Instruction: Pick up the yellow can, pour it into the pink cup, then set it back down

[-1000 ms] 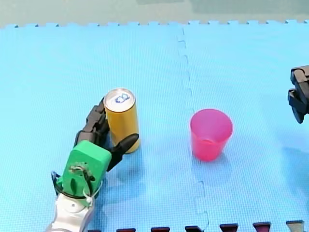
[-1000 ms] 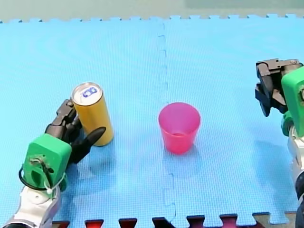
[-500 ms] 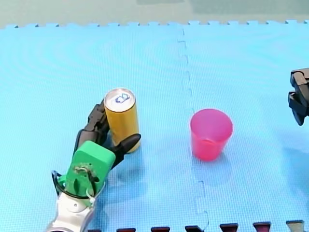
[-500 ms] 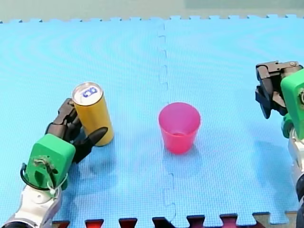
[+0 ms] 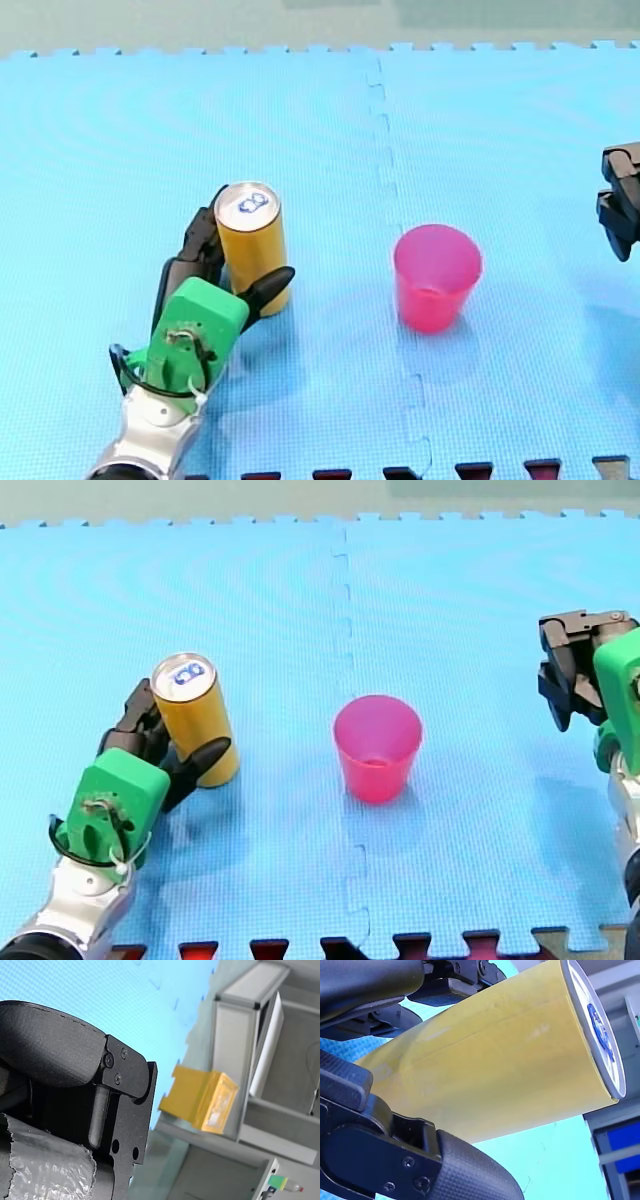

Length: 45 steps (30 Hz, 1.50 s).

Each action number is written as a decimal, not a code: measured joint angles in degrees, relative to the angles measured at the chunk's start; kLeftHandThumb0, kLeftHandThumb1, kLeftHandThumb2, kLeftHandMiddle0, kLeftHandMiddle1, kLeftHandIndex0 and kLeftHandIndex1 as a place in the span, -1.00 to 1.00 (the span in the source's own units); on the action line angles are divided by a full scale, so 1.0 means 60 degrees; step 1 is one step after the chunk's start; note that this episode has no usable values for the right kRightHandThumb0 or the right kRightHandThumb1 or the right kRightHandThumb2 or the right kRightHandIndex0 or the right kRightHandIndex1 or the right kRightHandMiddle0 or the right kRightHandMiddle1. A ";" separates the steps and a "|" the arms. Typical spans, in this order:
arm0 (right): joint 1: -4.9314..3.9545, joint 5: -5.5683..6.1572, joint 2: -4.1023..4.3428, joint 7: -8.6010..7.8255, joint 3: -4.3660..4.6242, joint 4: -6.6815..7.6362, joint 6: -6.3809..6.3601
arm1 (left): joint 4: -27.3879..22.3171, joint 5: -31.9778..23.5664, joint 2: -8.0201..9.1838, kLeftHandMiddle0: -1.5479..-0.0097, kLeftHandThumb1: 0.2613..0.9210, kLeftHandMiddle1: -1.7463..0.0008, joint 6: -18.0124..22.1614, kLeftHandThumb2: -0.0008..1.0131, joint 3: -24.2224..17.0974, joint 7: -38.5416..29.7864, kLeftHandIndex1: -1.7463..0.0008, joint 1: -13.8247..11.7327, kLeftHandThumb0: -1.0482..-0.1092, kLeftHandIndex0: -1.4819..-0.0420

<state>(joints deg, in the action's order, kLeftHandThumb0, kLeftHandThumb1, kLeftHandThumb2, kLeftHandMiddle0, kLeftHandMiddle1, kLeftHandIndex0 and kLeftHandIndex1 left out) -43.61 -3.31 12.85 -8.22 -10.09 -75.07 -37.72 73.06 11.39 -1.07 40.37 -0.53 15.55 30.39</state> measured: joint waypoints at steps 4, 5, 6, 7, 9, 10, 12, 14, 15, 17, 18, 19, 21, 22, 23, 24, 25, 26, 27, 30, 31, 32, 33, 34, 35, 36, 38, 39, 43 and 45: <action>0.0006 0.0050 -0.0001 -0.0097 -0.0027 0.0001 -0.0002 | -0.0002 0.0125 -0.0001 0.47 0.98 0.99 -0.0080 -0.98 0.0094 0.0180 1.00 0.0037 -0.98 0.71; 0.0008 0.0061 -0.0002 -0.0126 -0.0037 0.0001 -0.0002 | -0.0003 0.0129 -0.0001 0.47 0.98 0.99 -0.0090 -0.98 0.0104 0.0200 1.00 0.0037 -0.98 0.71; 0.0011 0.0082 -0.0004 -0.0167 -0.0052 0.0001 -0.0003 | -0.0004 0.0138 -0.0002 0.47 0.98 0.99 -0.0094 -0.99 0.0117 0.0229 1.00 0.0036 -0.97 0.71; 0.0013 0.0097 -0.0007 -0.0190 -0.0064 0.0002 -0.0004 | -0.0007 0.0145 -0.0002 0.46 0.98 0.99 -0.0095 -0.99 0.0128 0.0249 1.00 0.0036 -0.96 0.71; 0.0018 0.0138 -0.0017 -0.0266 -0.0098 0.0002 -0.0004 | -0.0016 0.0182 -0.0001 0.46 0.97 0.99 -0.0099 -0.99 0.0165 0.0337 1.00 0.0035 -0.94 0.71; 0.0019 0.0150 -0.0021 -0.0291 -0.0111 0.0002 -0.0004 | -0.0020 0.0195 -0.0001 0.46 0.97 0.99 -0.0103 -1.00 0.0178 0.0374 1.00 0.0035 -0.94 0.71; 0.0020 0.0183 -0.0035 -0.0339 -0.0142 0.0002 -0.0004 | -0.0031 0.0228 -0.0001 0.45 0.97 0.99 -0.0113 -1.00 0.0205 0.0443 1.00 0.0036 -0.93 0.71; 0.0020 0.0233 -0.0054 -0.0366 -0.0179 0.0002 -0.0004 | -0.0037 0.0236 -0.0003 0.45 0.97 0.99 -0.0132 -1.00 0.0221 0.0489 1.00 0.0036 -0.92 0.71; 0.0020 0.0261 -0.0065 -0.0377 -0.0197 0.0002 -0.0004 | -0.0040 0.0237 -0.0003 0.45 0.97 0.99 -0.0147 -1.00 0.0228 0.0501 1.00 0.0036 -0.92 0.71; 0.0021 0.0303 -0.0089 -0.0394 -0.0222 0.0003 -0.0004 | -0.0046 0.0239 -0.0006 0.45 0.98 0.99 -0.0184 -1.00 0.0234 0.0504 1.00 0.0041 -0.92 0.71; 0.0022 0.0321 -0.0106 -0.0403 -0.0236 0.0006 -0.0004 | -0.0050 0.0235 -0.0010 0.44 0.98 0.99 -0.0214 -1.00 0.0234 0.0504 1.00 0.0047 -0.91 0.71; 0.0022 0.0329 -0.0116 -0.0412 -0.0245 0.0006 -0.0004 | -0.0052 0.0230 -0.0016 0.44 0.98 0.99 -0.0239 -0.99 0.0232 0.0501 1.00 0.0053 -0.91 0.71; 0.0023 0.0343 -0.0131 -0.0433 -0.0260 0.0009 -0.0004 | -0.0058 0.0130 -0.0045 0.44 0.99 0.99 -0.0299 -0.99 0.0195 0.0384 1.00 0.0073 -0.91 0.71; 0.0023 0.0347 -0.0134 -0.0438 -0.0265 0.0010 -0.0004 | -0.0061 0.0058 -0.0067 0.44 0.99 0.99 -0.0319 -0.99 0.0160 0.0263 1.00 0.0083 -0.91 0.72; 0.0023 0.0348 -0.0136 -0.0441 -0.0269 0.0011 -0.0004 | -0.0064 -0.0025 -0.0087 0.44 0.99 0.99 -0.0336 -0.99 0.0125 0.0160 1.00 0.0090 -0.92 0.72; 0.0023 0.0348 -0.0136 -0.0444 -0.0271 0.0012 -0.0004 | -0.0067 -0.0112 -0.0110 0.44 1.00 0.99 -0.0358 -0.99 0.0085 0.0049 1.00 0.0100 -0.92 0.73; 0.0023 0.0349 -0.0137 -0.0444 -0.0273 0.0012 -0.0004 | -0.0069 -0.0161 -0.0124 0.44 1.00 0.99 -0.0371 -0.99 0.0055 -0.0032 1.00 0.0107 -0.92 0.73; 0.0023 0.0349 -0.0136 -0.0444 -0.0273 0.0012 -0.0004 | -0.0070 -0.0204 -0.0135 0.44 1.00 0.99 -0.0381 -0.99 0.0030 -0.0091 1.00 0.0112 -0.92 0.73; 0.0023 0.0349 -0.0136 -0.0444 -0.0272 0.0012 -0.0004 | -0.0072 -0.0240 -0.0142 0.44 1.00 1.00 -0.0394 -0.99 0.0007 -0.0141 1.00 0.0116 -0.92 0.73; 0.0023 0.0347 -0.0135 -0.0446 -0.0272 0.0013 -0.0004 | -0.0072 -0.0254 -0.0139 0.44 1.00 1.00 -0.0447 -0.98 -0.0014 -0.0194 1.00 0.0132 -0.92 0.74; 0.0023 0.0347 -0.0136 -0.0449 -0.0272 0.0013 -0.0004 | -0.0072 -0.0243 -0.0133 0.44 1.00 0.99 -0.0466 -0.98 -0.0008 -0.0191 1.00 0.0144 -0.93 0.74; 0.0023 0.0347 -0.0136 -0.0452 -0.0272 0.0012 -0.0003 | -0.0072 -0.0229 -0.0124 0.44 1.00 0.99 -0.0479 -0.97 0.0001 -0.0186 1.00 0.0151 -0.93 0.74; 0.0023 0.0347 -0.0136 -0.0453 -0.0273 0.0012 -0.0003 | -0.0072 -0.0206 -0.0111 0.44 1.00 0.99 -0.0494 -0.97 0.0013 -0.0182 1.00 0.0157 -0.93 0.74; 0.0023 0.0347 -0.0136 -0.0455 -0.0273 0.0012 -0.0003 | -0.0072 -0.0199 -0.0098 0.44 1.00 0.99 -0.0504 -0.97 0.0020 -0.0191 1.00 0.0164 -0.93 0.74; 0.0023 0.0347 -0.0136 -0.0459 -0.0274 0.0012 -0.0003 | -0.0072 -0.0206 -0.0093 0.44 1.00 1.00 -0.0506 -0.97 0.0017 -0.0219 1.00 0.0171 -0.93 0.74; 0.0024 0.0348 -0.0136 -0.0469 -0.0274 0.0012 -0.0003 | -0.0072 -0.0232 -0.0091 0.44 1.00 1.00 -0.0506 -0.96 0.0004 -0.0288 1.00 0.0178 -0.94 0.74; 0.0024 0.0351 -0.0137 -0.0498 -0.0278 0.0012 -0.0003 | -0.0073 -0.0337 -0.0100 0.45 1.00 1.00 -0.0505 -0.96 -0.0057 -0.0471 1.00 0.0189 -0.94 0.73; 0.0025 0.0354 -0.0137 -0.0509 -0.0281 0.0012 -0.0003 | -0.0075 -0.0416 -0.0111 0.45 1.00 1.00 -0.0502 -0.96 -0.0096 -0.0565 0.99 0.0191 -0.94 0.73; 0.0027 0.0413 -0.0147 -0.0587 -0.0326 0.0012 -0.0002 | -0.0095 -0.0607 -0.0168 0.43 1.00 0.99 -0.0486 -0.96 -0.0214 -0.0820 0.99 0.0204 -0.94 0.71; 0.0028 0.0449 -0.0158 -0.0640 -0.0353 0.0012 -0.0001 | -0.0108 -0.0594 -0.0169 0.42 1.00 0.98 -0.0487 -0.96 -0.0209 -0.0801 0.99 0.0237 -0.94 0.70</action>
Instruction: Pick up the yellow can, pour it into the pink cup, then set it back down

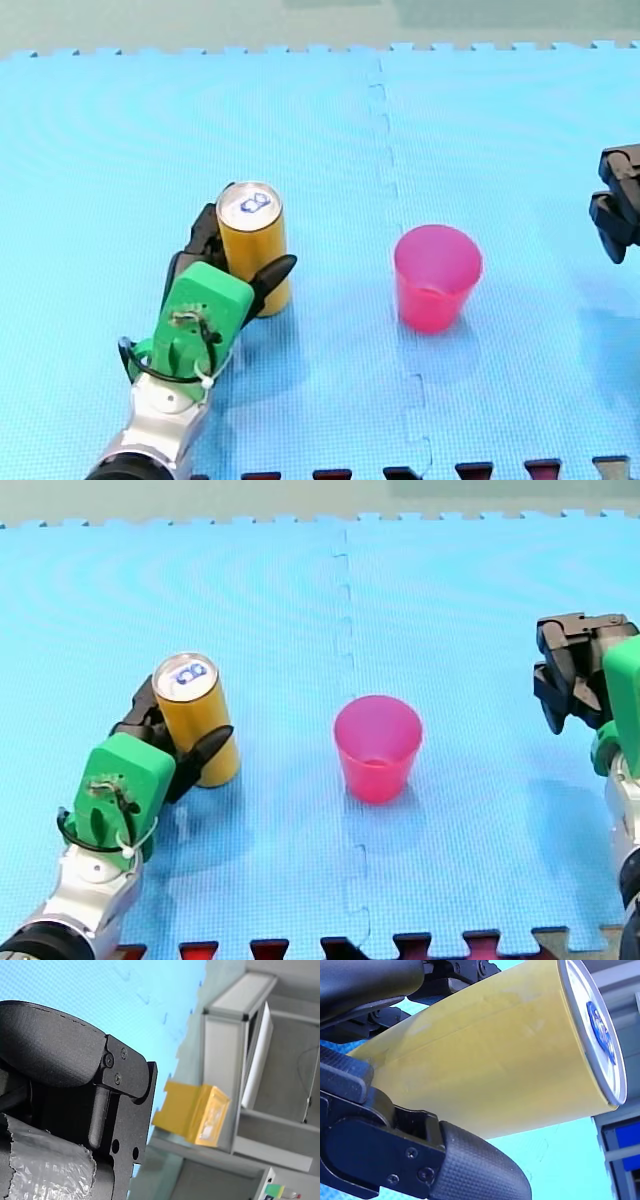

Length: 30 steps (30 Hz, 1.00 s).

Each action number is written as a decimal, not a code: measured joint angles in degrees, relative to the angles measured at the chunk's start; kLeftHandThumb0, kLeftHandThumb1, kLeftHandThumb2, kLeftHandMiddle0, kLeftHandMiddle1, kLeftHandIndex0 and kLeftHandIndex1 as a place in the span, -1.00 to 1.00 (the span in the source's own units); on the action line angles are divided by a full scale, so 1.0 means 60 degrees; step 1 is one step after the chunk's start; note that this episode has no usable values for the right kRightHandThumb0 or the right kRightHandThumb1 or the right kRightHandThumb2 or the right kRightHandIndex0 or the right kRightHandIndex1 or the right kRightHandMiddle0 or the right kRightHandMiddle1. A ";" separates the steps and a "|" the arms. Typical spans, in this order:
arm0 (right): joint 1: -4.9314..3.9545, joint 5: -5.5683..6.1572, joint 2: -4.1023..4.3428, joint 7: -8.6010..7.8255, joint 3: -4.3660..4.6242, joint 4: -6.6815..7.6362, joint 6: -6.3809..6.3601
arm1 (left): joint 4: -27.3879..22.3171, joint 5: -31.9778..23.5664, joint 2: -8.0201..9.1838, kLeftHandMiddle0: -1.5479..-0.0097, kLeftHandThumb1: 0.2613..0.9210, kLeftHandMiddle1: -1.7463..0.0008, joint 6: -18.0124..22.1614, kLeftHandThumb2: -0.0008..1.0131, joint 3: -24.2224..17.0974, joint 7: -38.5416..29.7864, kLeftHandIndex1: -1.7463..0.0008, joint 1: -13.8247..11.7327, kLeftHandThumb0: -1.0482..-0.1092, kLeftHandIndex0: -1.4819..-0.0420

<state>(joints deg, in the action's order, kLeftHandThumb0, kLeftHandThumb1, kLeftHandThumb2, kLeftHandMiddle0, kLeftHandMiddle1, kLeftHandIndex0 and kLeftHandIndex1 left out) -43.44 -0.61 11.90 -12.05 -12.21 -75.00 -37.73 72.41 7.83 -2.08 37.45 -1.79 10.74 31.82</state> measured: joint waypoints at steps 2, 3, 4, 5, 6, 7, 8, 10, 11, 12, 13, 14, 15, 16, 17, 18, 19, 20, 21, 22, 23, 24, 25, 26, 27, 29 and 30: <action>0.0001 0.0015 -0.0013 -0.0023 -0.0016 0.0000 0.0001 | -0.0017 0.0015 0.0002 0.42 1.00 0.99 -0.0001 -0.96 0.0007 0.0016 0.99 0.0047 -0.94 0.69; 0.0001 0.0016 -0.0018 -0.0024 -0.0019 0.0000 0.0001 | -0.0025 0.0010 0.0002 0.42 1.00 0.99 0.0000 -0.96 0.0005 0.0016 0.98 0.0062 -0.94 0.68; 0.0003 0.0016 -0.0021 -0.0024 -0.0022 0.0000 0.0001 | -0.0038 -0.0015 -0.0007 0.42 1.00 0.99 0.0000 -0.96 -0.0011 0.0009 0.98 0.0076 -0.94 0.68; 0.0004 0.0016 -0.0024 -0.0022 -0.0023 0.0000 0.0001 | -0.0049 -0.0040 -0.0019 0.41 1.00 0.99 0.0006 -0.95 -0.0033 -0.0001 0.98 0.0080 -0.93 0.66; 0.0006 0.0015 -0.0027 -0.0020 -0.0023 0.0000 0.0001 | -0.0060 -0.0064 -0.0029 0.41 1.00 0.98 0.0014 -0.95 -0.0057 -0.0009 0.98 0.0081 -0.93 0.65; 0.0008 0.0014 -0.0031 -0.0017 -0.0023 0.0000 0.0001 | -0.0072 -0.0090 -0.0037 0.40 1.00 0.98 0.0026 -0.95 -0.0078 -0.0014 0.97 0.0081 -0.93 0.64; 0.0011 0.0013 -0.0033 -0.0013 -0.0022 0.0000 0.0001 | -0.0084 -0.0102 -0.0036 0.36 1.00 0.96 0.0033 -0.95 -0.0085 -0.0003 0.96 0.0081 -0.91 0.60; 0.0015 0.0010 -0.0033 -0.0011 -0.0020 0.0000 0.0001 | -0.0119 -0.0100 -0.0030 0.25 0.98 0.94 0.0036 -0.96 -0.0092 0.0102 0.94 0.0080 -0.82 0.46; 0.0020 0.0007 -0.0033 -0.0014 -0.0018 0.0000 0.0001 | -0.0151 -0.0106 -0.0043 0.07 0.89 0.92 0.0035 -0.98 -0.0112 0.0295 0.94 0.0080 -0.57 0.26; 0.0025 0.0004 -0.0033 -0.0019 -0.0016 0.0000 0.0000 | -0.0174 -0.0111 -0.0059 -0.05 0.83 0.91 0.0033 -0.99 -0.0135 0.0464 0.94 0.0082 -0.41 0.16; 0.0034 0.0002 -0.0032 -0.0030 -0.0014 0.0000 0.0000 | -0.0207 -0.0127 -0.0104 -0.12 0.79 0.91 0.0027 -0.99 -0.0185 0.0778 0.95 0.0084 -0.30 0.10; 0.0040 0.0000 -0.0033 -0.0044 -0.0013 0.0000 0.0000 | -0.0224 -0.0128 -0.0149 -0.22 0.77 0.90 0.0019 -1.00 -0.0211 0.1032 0.94 0.0091 -0.13 -0.01; 0.0042 -0.0003 -0.0033 -0.0061 -0.0012 0.0000 0.0000 | -0.0231 -0.0122 -0.0199 -0.33 0.72 0.90 0.0002 -1.00 -0.0235 0.1316 0.94 0.0094 0.09 -0.15; 0.0044 -0.0004 -0.0033 -0.0083 -0.0010 -0.0001 0.0001 | -0.0233 -0.0114 -0.0247 -0.39 0.71 0.90 -0.0010 -1.00 -0.0256 0.1617 0.94 0.0095 0.21 -0.22; 0.0047 -0.0005 -0.0033 -0.0112 -0.0009 -0.0001 0.0001 | -0.0234 -0.0111 -0.0280 -0.47 0.72 0.90 -0.0013 -0.99 -0.0276 0.1870 0.93 0.0099 0.33 -0.33; 0.0051 -0.0006 -0.0032 -0.0161 -0.0005 -0.0001 0.0001 | -0.0223 -0.0112 -0.0322 -0.53 0.74 0.90 -0.0006 -0.99 -0.0313 0.2178 0.94 0.0103 0.42 -0.42; 0.0056 -0.0006 -0.0029 -0.0211 -0.0001 0.0000 0.0000 | -0.0190 -0.0121 -0.0364 -0.59 0.74 0.90 0.0032 -0.99 -0.0360 0.2422 0.94 0.0111 0.45 -0.49; 0.0067 -0.0006 -0.0026 -0.0251 0.0004 0.0000 -0.0002 | -0.0118 -0.0157 -0.0405 -0.62 0.75 0.90 0.0147 -0.99 -0.0426 0.2590 0.94 0.0114 0.47 -0.54; 0.0077 -0.0005 -0.0023 -0.0268 0.0005 0.0000 -0.0002 | -0.0075 -0.0181 -0.0416 -0.65 0.75 0.90 0.0228 -1.00 -0.0462 0.2615 0.95 0.0114 0.48 -0.57; 0.0086 -0.0005 -0.0022 -0.0290 0.0006 0.0000 -0.0003 | -0.0030 -0.0202 -0.0422 -0.66 0.75 0.91 0.0329 -1.00 -0.0494 0.2619 0.95 0.0113 0.47 -0.58; 0.0091 -0.0004 -0.0023 -0.0305 0.0005 0.0001 -0.0004 | -0.0007 -0.0205 -0.0427 -0.66 0.74 0.92 0.0393 -1.00 -0.0509 0.2618 0.96 0.0113 0.47 -0.58; 0.0095 -0.0003 -0.0023 -0.0317 0.0005 0.0001 -0.0004 | 0.0008 -0.0203 -0.0429 -0.66 0.73 0.92 0.0441 -1.00 -0.0519 0.2618 0.97 0.0113 0.48 -0.57; 0.0099 -0.0001 -0.0023 -0.0327 0.0004 0.0003 -0.0005 | 0.0017 -0.0199 -0.0429 -0.65 0.72 0.93 0.0495 -1.00 -0.0524 0.2620 0.98 0.0113 0.48 -0.56; 0.0100 0.0000 -0.0023 -0.0334 0.0003 0.0004 -0.0005 | 0.0018 -0.0194 -0.0429 -0.65 0.72 0.94 0.0517 -1.00 -0.0526 0.2633 0.98 0.0113 0.49 -0.56; 0.0102 0.0002 -0.0023 -0.0339 0.0003 0.0006 -0.0005 | 0.0018 -0.0180 -0.0428 -0.65 0.71 0.94 0.0525 -1.00 -0.0526 0.2665 0.98 0.0113 0.49 -0.57; 0.0102 0.0003 -0.0023 -0.0342 0.0003 0.0012 -0.0005 | 0.0018 -0.0125 -0.0420 -0.65 0.71 0.95 0.0513 -1.00 -0.0512 0.2758 0.98 0.0115 0.50 -0.57; 0.0102 0.0003 -0.0023 -0.0342 0.0003 0.0016 -0.0005 | 0.0017 -0.0093 -0.0411 -0.65 0.70 0.95 0.0484 -1.00 -0.0499 0.2809 0.98 0.0120 0.50 -0.57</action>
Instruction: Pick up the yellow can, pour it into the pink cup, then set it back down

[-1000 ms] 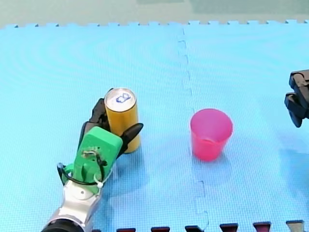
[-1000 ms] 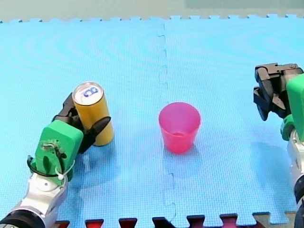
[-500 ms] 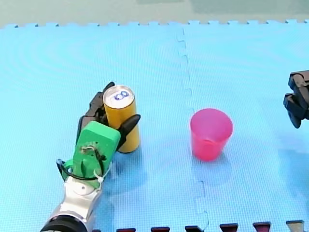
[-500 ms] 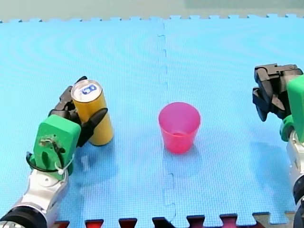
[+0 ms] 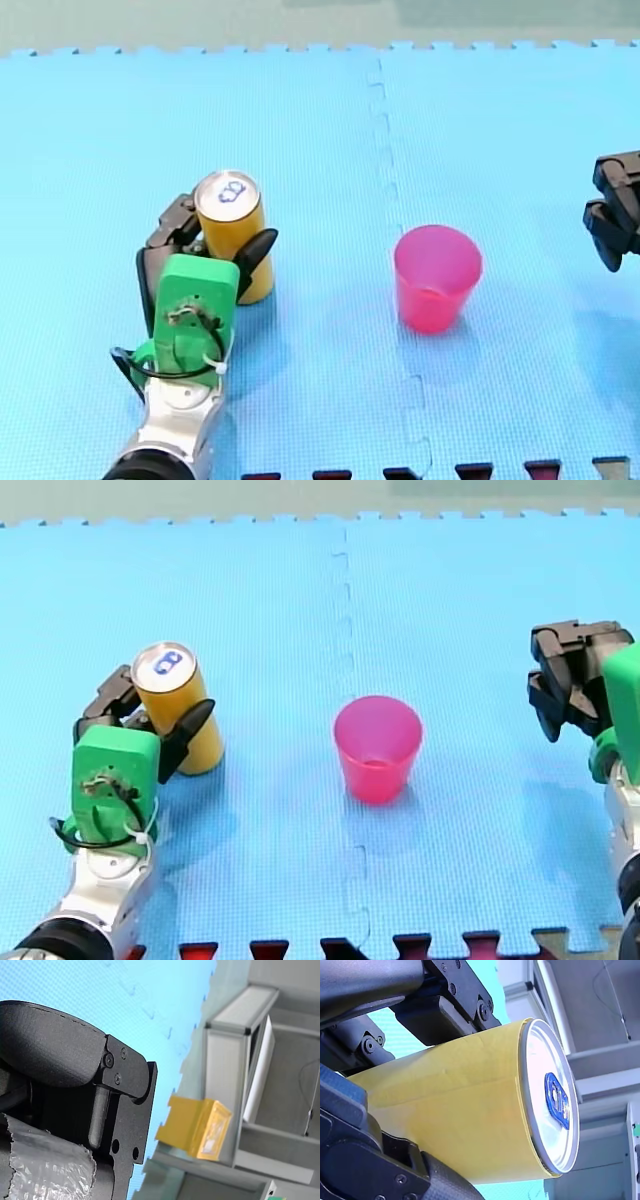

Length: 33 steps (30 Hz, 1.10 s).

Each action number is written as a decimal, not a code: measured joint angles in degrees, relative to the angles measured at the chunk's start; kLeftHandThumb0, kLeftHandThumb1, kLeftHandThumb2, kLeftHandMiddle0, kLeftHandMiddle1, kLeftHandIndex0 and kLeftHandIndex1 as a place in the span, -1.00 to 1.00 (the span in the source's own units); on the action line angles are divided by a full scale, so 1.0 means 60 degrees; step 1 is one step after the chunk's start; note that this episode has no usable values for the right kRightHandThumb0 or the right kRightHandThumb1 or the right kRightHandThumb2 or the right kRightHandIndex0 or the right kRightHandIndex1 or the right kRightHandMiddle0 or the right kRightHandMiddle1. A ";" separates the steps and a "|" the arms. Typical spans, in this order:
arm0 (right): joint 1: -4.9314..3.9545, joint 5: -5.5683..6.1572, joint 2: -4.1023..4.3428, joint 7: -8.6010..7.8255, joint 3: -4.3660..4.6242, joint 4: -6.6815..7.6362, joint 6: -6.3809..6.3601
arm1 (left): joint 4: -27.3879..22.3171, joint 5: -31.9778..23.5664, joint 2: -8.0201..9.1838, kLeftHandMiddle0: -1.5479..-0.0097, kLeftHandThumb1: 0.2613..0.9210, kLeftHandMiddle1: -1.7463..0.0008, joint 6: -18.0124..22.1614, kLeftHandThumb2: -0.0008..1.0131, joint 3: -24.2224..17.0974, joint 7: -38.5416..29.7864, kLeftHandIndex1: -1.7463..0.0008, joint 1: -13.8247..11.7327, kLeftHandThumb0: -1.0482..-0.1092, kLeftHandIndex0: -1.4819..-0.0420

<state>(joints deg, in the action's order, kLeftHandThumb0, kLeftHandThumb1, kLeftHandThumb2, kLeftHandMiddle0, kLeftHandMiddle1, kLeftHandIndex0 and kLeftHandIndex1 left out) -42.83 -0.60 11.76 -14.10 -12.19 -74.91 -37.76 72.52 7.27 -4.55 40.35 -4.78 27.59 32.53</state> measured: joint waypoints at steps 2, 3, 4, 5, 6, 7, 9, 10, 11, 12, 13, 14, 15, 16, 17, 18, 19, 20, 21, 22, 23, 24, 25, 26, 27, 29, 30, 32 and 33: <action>0.0001 -0.0001 -0.0001 0.0001 0.0002 0.0006 -0.0003 | -0.0002 0.0085 0.0020 -0.65 0.70 0.96 -0.0092 -1.00 0.0029 0.0080 0.99 0.0009 0.51 -0.58; 0.0001 -0.0002 -0.0003 0.0001 0.0005 0.0009 -0.0011 | -0.0005 0.0108 0.0029 -0.66 0.70 0.96 -0.0120 -1.00 0.0042 0.0103 0.99 0.0017 0.51 -0.58; 0.0001 -0.0004 -0.0005 0.0002 0.0010 0.0011 -0.0025 | -0.0012 0.0133 0.0040 -0.66 0.69 0.96 -0.0143 -1.00 0.0060 0.0115 0.99 0.0020 0.51 -0.58; 0.0002 -0.0005 -0.0005 0.0003 0.0014 0.0012 -0.0034 | -0.0019 0.0150 0.0049 -0.66 0.69 0.97 -0.0158 -1.00 0.0070 0.0118 0.99 0.0021 0.51 -0.58; 0.0003 -0.0006 -0.0007 0.0003 0.0019 0.0013 -0.0046 | -0.0029 0.0164 0.0061 -0.66 0.69 0.97 -0.0174 -1.00 0.0080 0.0117 0.99 0.0021 0.51 -0.58; 0.0004 -0.0006 -0.0009 0.0003 0.0022 0.0014 -0.0051 | -0.0039 0.0165 0.0072 -0.66 0.69 0.97 -0.0182 -1.00 0.0082 0.0105 0.99 0.0021 0.52 -0.58; 0.0005 -0.0006 -0.0012 0.0002 0.0026 0.0015 -0.0059 | -0.0056 0.0152 0.0097 -0.67 0.68 0.97 -0.0200 -1.00 0.0074 0.0035 0.99 0.0021 0.52 -0.58; 0.0006 -0.0006 -0.0017 0.0001 0.0029 0.0016 -0.0066 | -0.0066 0.0135 0.0114 -0.67 0.68 0.97 -0.0213 -1.00 0.0064 -0.0022 0.99 0.0021 0.52 -0.58; 0.0007 -0.0006 -0.0020 0.0001 0.0030 0.0016 -0.0071 | -0.0073 0.0122 0.0123 -0.67 0.68 0.98 -0.0223 -1.00 0.0057 -0.0058 0.99 0.0021 0.52 -0.59; 0.0008 -0.0006 -0.0023 0.0001 0.0033 0.0017 -0.0074 | -0.0080 0.0105 0.0131 -0.67 0.68 0.98 -0.0235 -1.00 0.0047 -0.0094 0.99 0.0021 0.52 -0.59; 0.0008 -0.0006 -0.0025 0.0001 0.0035 0.0017 -0.0075 | -0.0084 0.0095 0.0138 -0.67 0.68 0.98 -0.0244 -1.00 0.0041 -0.0130 0.99 0.0021 0.53 -0.59; 0.0008 -0.0005 -0.0028 0.0001 0.0036 0.0017 -0.0075 | -0.0087 0.0084 0.0144 -0.68 0.67 0.98 -0.0248 -1.00 0.0033 -0.0161 0.99 0.0021 0.53 -0.59; 0.0009 -0.0004 -0.0031 0.0000 0.0036 0.0017 -0.0075 | -0.0089 0.0071 0.0152 -0.68 0.67 0.98 -0.0251 -1.00 0.0026 -0.0208 0.99 0.0021 0.53 -0.59; 0.0009 -0.0002 -0.0034 -0.0007 0.0035 0.0017 -0.0075 | -0.0091 0.0062 0.0157 -0.68 0.67 0.98 -0.0251 -1.00 0.0021 -0.0244 0.99 0.0020 0.53 -0.59; 0.0010 0.0004 -0.0040 -0.0030 0.0034 0.0017 -0.0077 | -0.0096 0.0057 0.0162 -0.68 0.67 0.98 -0.0251 -1.00 0.0010 -0.0299 0.99 0.0020 0.53 -0.59; 0.0011 0.0010 -0.0046 -0.0054 0.0032 0.0017 -0.0079 | -0.0102 0.0053 0.0165 -0.68 0.67 0.98 -0.0250 -1.00 0.0003 -0.0332 0.99 0.0019 0.53 -0.59; 0.0013 0.0015 -0.0055 -0.0084 0.0030 0.0016 -0.0083 | -0.0111 0.0053 0.0168 -0.68 0.67 0.98 -0.0249 -1.00 -0.0001 -0.0363 0.99 0.0019 0.53 -0.59; 0.0014 0.0019 -0.0059 -0.0109 0.0028 0.0016 -0.0083 | -0.0120 0.0054 0.0171 -0.68 0.67 0.98 -0.0249 -1.00 -0.0003 -0.0378 0.99 0.0019 0.53 -0.59; 0.0015 0.0021 -0.0061 -0.0132 0.0026 0.0016 -0.0084 | -0.0132 0.0055 0.0174 -0.68 0.66 0.99 -0.0249 -1.00 -0.0006 -0.0395 1.00 0.0019 0.53 -0.59; 0.0015 0.0023 -0.0065 -0.0142 0.0023 0.0014 -0.0084 | -0.0146 0.0058 0.0177 -0.68 0.66 0.99 -0.0249 -1.00 -0.0005 -0.0407 1.00 0.0020 0.53 -0.59; 0.0015 0.0025 -0.0070 -0.0144 0.0021 0.0012 -0.0084 | -0.0159 0.0059 0.0177 -0.68 0.66 0.99 -0.0249 -1.00 -0.0005 -0.0414 1.00 0.0020 0.53 -0.59; 0.0015 0.0025 -0.0078 -0.0143 0.0018 0.0007 -0.0083 | -0.0182 0.0061 0.0177 -0.68 0.66 0.99 -0.0247 -1.00 -0.0001 -0.0431 1.00 0.0025 0.53 -0.59; 0.0015 0.0025 -0.0084 -0.0143 0.0017 0.0002 -0.0082 | -0.0201 0.0064 0.0176 -0.68 0.66 0.99 -0.0245 -1.00 0.0004 -0.0442 1.00 0.0034 0.53 -0.59; 0.0014 0.0025 -0.0090 -0.0143 0.0017 -0.0005 -0.0079 | -0.0228 0.0069 0.0173 -0.68 0.66 0.99 -0.0225 -1.00 0.0015 -0.0458 1.00 0.0052 0.53 -0.59; 0.0014 0.0025 -0.0093 -0.0143 0.0015 -0.0011 -0.0077 | -0.0246 0.0073 0.0168 -0.68 0.66 0.99 -0.0202 -1.00 0.0025 -0.0471 1.00 0.0068 0.53 -0.59; 0.0013 0.0025 -0.0098 -0.0143 0.0011 -0.0024 -0.0069 | -0.0281 0.0083 0.0144 -0.68 0.66 0.99 -0.0142 -1.00 0.0055 -0.0501 1.00 0.0110 0.53 -0.59; 0.0013 0.0025 -0.0099 -0.0143 0.0008 -0.0030 -0.0066 | -0.0304 0.0099 0.0125 -0.69 0.66 0.99 -0.0116 -1.00 0.0082 -0.0505 1.00 0.0134 0.53 -0.60; 0.0011 0.0025 -0.0106 -0.0143 0.0002 -0.0037 -0.0057 | -0.0374 0.0148 0.0082 -0.69 0.67 0.99 -0.0099 -1.00 0.0144 -0.0493 1.00 0.0194 0.54 -0.60; 0.0009 0.0024 -0.0111 -0.0142 -0.0003 -0.0040 -0.0048 | -0.0443 0.0186 0.0058 -0.70 0.67 0.99 -0.0106 -0.99 0.0190 -0.0472 1.00 0.0227 0.54 -0.60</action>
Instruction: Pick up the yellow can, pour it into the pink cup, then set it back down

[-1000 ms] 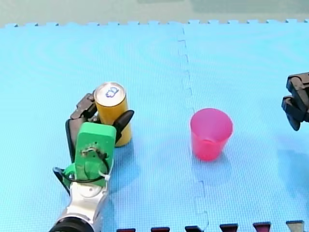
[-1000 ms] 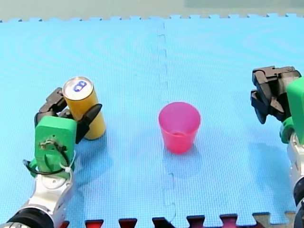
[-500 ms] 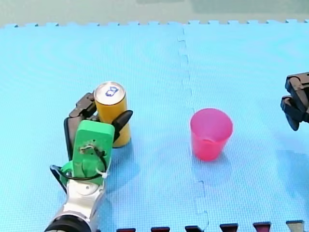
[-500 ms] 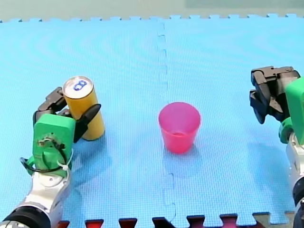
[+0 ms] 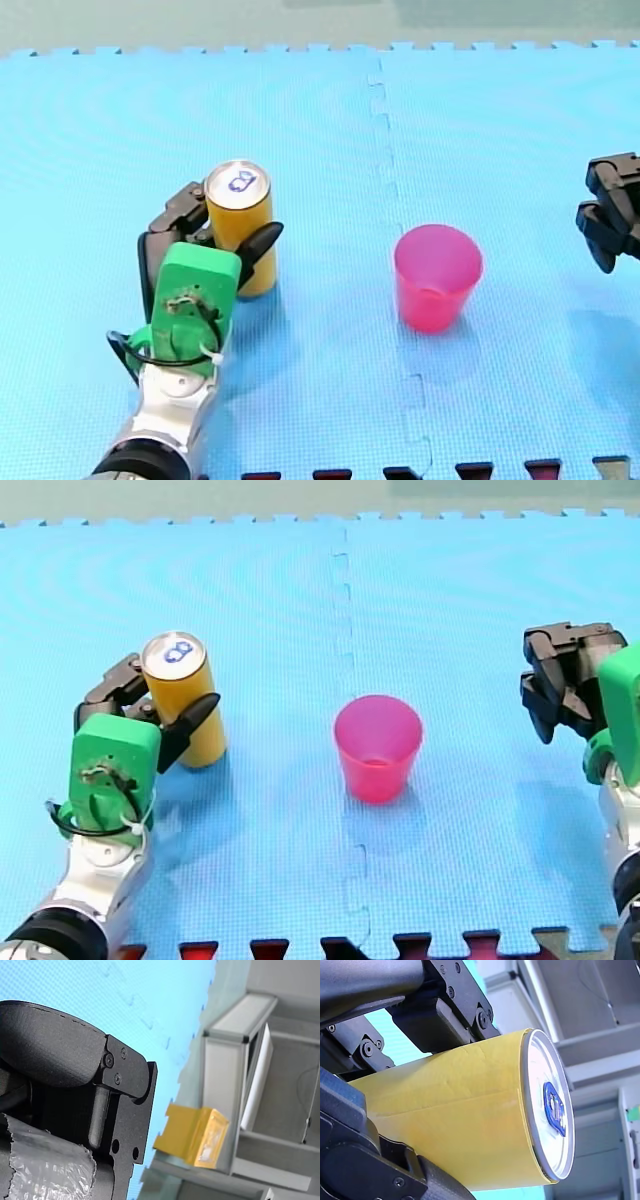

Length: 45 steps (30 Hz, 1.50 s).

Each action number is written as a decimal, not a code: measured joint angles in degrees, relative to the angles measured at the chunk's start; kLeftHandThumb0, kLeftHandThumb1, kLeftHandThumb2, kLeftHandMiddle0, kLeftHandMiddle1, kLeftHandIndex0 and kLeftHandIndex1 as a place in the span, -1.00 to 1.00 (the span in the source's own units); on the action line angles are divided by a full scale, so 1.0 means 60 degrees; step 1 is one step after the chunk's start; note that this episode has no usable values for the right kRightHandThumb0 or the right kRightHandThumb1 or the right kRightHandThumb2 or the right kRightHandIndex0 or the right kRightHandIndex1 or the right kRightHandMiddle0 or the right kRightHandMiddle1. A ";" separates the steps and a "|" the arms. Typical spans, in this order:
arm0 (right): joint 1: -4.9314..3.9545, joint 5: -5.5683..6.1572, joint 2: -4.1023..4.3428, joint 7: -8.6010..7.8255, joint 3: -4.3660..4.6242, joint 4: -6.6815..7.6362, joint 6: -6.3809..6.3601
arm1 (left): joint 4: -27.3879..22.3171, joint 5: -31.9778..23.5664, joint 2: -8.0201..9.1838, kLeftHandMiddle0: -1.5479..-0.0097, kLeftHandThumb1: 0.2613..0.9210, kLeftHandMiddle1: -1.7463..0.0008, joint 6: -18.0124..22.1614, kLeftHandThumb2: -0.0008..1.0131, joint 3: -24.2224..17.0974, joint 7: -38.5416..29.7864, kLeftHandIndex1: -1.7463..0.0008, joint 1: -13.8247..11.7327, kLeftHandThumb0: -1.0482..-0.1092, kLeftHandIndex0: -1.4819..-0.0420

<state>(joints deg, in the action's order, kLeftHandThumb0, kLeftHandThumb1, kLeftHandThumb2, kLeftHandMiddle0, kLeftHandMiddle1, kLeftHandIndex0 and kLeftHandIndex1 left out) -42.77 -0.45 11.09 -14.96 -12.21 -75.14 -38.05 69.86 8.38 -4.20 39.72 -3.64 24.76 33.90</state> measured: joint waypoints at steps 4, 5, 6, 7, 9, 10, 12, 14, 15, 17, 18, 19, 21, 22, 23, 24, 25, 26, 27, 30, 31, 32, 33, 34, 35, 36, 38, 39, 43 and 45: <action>-0.0010 -0.0001 -0.0033 0.0003 -0.0014 -0.0012 0.0035 | -0.0191 0.0136 -0.0096 -0.70 0.69 0.99 -0.0217 -0.99 0.0159 0.0120 1.00 0.0103 0.53 -0.60; -0.0011 -0.0002 -0.0037 0.0010 -0.0015 -0.0014 0.0044 | -0.0214 0.0156 -0.0118 -0.70 0.69 0.99 -0.0262 -0.99 0.0187 0.0151 1.00 0.0110 0.52 -0.60; -0.0012 -0.0003 -0.0041 0.0021 -0.0017 -0.0016 0.0049 | -0.0233 0.0176 -0.0135 -0.71 0.70 0.99 -0.0303 -0.99 0.0205 0.0179 1.00 0.0114 0.52 -0.61; -0.0015 -0.0005 -0.0049 0.0041 -0.0019 -0.0016 0.0051 | -0.0255 0.0198 -0.0155 -0.71 0.70 0.99 -0.0362 -0.99 0.0227 0.0217 1.00 0.0120 0.51 -0.61; -0.0017 -0.0007 -0.0072 0.0082 -0.0019 -0.0016 0.0051 | -0.0281 0.0226 -0.0184 -0.71 0.71 0.99 -0.0445 -0.99 0.0256 0.0279 1.00 0.0124 0.50 -0.61; -0.0017 -0.0008 -0.0080 0.0090 -0.0019 -0.0016 0.0051 | -0.0290 0.0241 -0.0192 -0.71 0.71 0.99 -0.0487 -0.99 0.0267 0.0305 1.00 0.0125 0.49 -0.61; -0.0017 -0.0009 -0.0090 0.0095 -0.0019 -0.0016 0.0051 | -0.0303 0.0255 -0.0207 -0.71 0.71 0.99 -0.0540 -0.99 0.0288 0.0350 1.00 0.0125 0.47 -0.61; -0.0019 -0.0007 -0.0098 0.0095 -0.0022 -0.0017 0.0060 | -0.0329 0.0259 -0.0219 -0.71 0.72 0.99 -0.0566 -0.99 0.0304 0.0378 1.00 0.0128 0.45 -0.61; -0.0021 -0.0007 -0.0103 0.0097 -0.0024 -0.0017 0.0066 | -0.0337 0.0259 -0.0223 -0.72 0.72 0.99 -0.0579 -0.99 0.0308 0.0385 1.00 0.0131 0.45 -0.61; -0.0031 -0.0008 -0.0114 0.0108 -0.0024 -0.0022 0.0086 | -0.0347 0.0257 -0.0233 -0.72 0.72 0.99 -0.0610 -0.99 0.0313 0.0398 1.00 0.0144 0.45 -0.61; -0.0038 -0.0010 -0.0124 0.0119 -0.0024 -0.0026 0.0090 | -0.0350 0.0256 -0.0237 -0.72 0.72 0.99 -0.0642 -1.00 0.0315 0.0401 1.00 0.0157 0.45 -0.61; -0.0044 -0.0012 -0.0132 0.0129 -0.0023 -0.0027 0.0091 | -0.0352 0.0256 -0.0241 -0.72 0.72 0.99 -0.0666 -1.00 0.0316 0.0402 1.00 0.0166 0.45 -0.61; -0.0053 -0.0015 -0.0152 0.0152 -0.0021 -0.0029 0.0092 | -0.0353 0.0256 -0.0250 -0.72 0.72 0.99 -0.0695 -1.00 0.0322 0.0402 1.00 0.0181 0.45 -0.61; -0.0056 -0.0016 -0.0161 0.0161 -0.0020 -0.0030 0.0092 | -0.0353 0.0261 -0.0255 -0.72 0.71 0.99 -0.0701 -1.00 0.0332 0.0402 1.00 0.0185 0.45 -0.61; -0.0057 -0.0017 -0.0168 0.0166 -0.0020 -0.0030 0.0093 | -0.0352 0.0276 -0.0259 -0.72 0.71 0.99 -0.0705 -1.00 0.0350 0.0405 1.00 0.0188 0.45 -0.61; -0.0058 -0.0018 -0.0171 0.0168 -0.0020 -0.0031 0.0093 | -0.0350 0.0301 -0.0262 -0.72 0.71 0.99 -0.0708 -1.00 0.0368 0.0411 1.00 0.0189 0.45 -0.60; -0.0059 -0.0018 -0.0174 0.0169 -0.0020 -0.0031 0.0093 | -0.0339 0.0336 -0.0264 -0.72 0.71 1.00 -0.0709 -1.00 0.0403 0.0424 1.00 0.0191 0.45 -0.60; -0.0059 -0.0017 -0.0175 0.0169 -0.0021 -0.0031 0.0093 | -0.0327 0.0379 -0.0264 -0.71 0.71 1.00 -0.0709 -1.00 0.0434 0.0434 1.00 0.0191 0.45 -0.60; -0.0059 -0.0016 -0.0178 0.0169 -0.0022 -0.0031 0.0093 | -0.0309 0.0428 -0.0262 -0.71 0.71 1.00 -0.0710 -1.00 0.0482 0.0439 1.00 0.0191 0.45 -0.60; -0.0059 -0.0016 -0.0186 0.0168 -0.0025 -0.0031 0.0093 | -0.0277 0.0567 -0.0242 -0.67 0.71 1.00 -0.0718 -1.00 0.0630 0.0409 1.00 0.0191 0.47 -0.59; -0.0058 -0.0015 -0.0187 0.0167 -0.0026 -0.0031 0.0093 | -0.0272 0.0627 -0.0227 -0.66 0.71 1.00 -0.0719 -1.00 0.0679 0.0388 1.00 0.0191 0.48 -0.58; -0.0058 -0.0014 -0.0187 0.0165 -0.0028 -0.0032 0.0093 | -0.0267 0.0694 -0.0208 -0.65 0.71 1.00 -0.0719 -1.00 0.0738 0.0365 1.00 0.0191 0.48 -0.57; -0.0058 -0.0014 -0.0187 0.0164 -0.0030 -0.0032 0.0093 | -0.0263 0.0747 -0.0191 -0.65 0.71 1.00 -0.0719 -1.00 0.0780 0.0362 1.00 0.0190 0.48 -0.57; -0.0058 -0.0014 -0.0186 0.0164 -0.0031 -0.0034 0.0093 | -0.0259 0.0810 -0.0165 -0.65 0.71 1.00 -0.0720 -1.00 0.0827 0.0375 1.00 0.0191 0.48 -0.57; -0.0058 -0.0014 -0.0186 0.0164 -0.0033 -0.0036 0.0093 | -0.0256 0.0832 -0.0147 -0.66 0.71 1.00 -0.0723 -1.00 0.0857 0.0393 1.00 0.0191 0.48 -0.57; -0.0058 -0.0014 -0.0187 0.0165 -0.0035 -0.0037 0.0093 | -0.0252 0.0858 -0.0126 -0.66 0.71 1.00 -0.0738 -1.00 0.0894 0.0429 0.99 0.0195 0.47 -0.58; -0.0059 -0.0014 -0.0194 0.0168 -0.0035 -0.0038 0.0093 | -0.0247 0.0894 -0.0098 -0.66 0.71 1.00 -0.0781 -1.00 0.0936 0.0483 0.99 0.0213 0.46 -0.60; -0.0060 -0.0015 -0.0201 0.0172 -0.0035 -0.0040 0.0093 | -0.0246 0.0923 -0.0084 -0.66 0.71 1.00 -0.0806 -1.00 0.0961 0.0510 0.99 0.0232 0.45 -0.60; -0.0060 -0.0016 -0.0233 0.0192 -0.0034 -0.0043 0.0093 | -0.0247 0.1102 -0.0029 -0.68 0.71 0.99 -0.0829 -1.00 0.1097 0.0681 0.99 0.0294 0.42 -0.61; -0.0060 -0.0016 -0.0235 0.0187 -0.0034 -0.0045 0.0093 | -0.0252 0.1159 -0.0012 -0.68 0.71 0.99 -0.0828 -1.00 0.1144 0.0737 0.99 0.0303 0.41 -0.61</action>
<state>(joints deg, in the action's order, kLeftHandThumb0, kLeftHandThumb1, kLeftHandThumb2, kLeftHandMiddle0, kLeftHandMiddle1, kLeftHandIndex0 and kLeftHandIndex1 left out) -43.13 -0.55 9.68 -13.84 -12.41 -75.41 -37.49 68.35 15.33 -4.28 34.75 3.22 29.18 35.72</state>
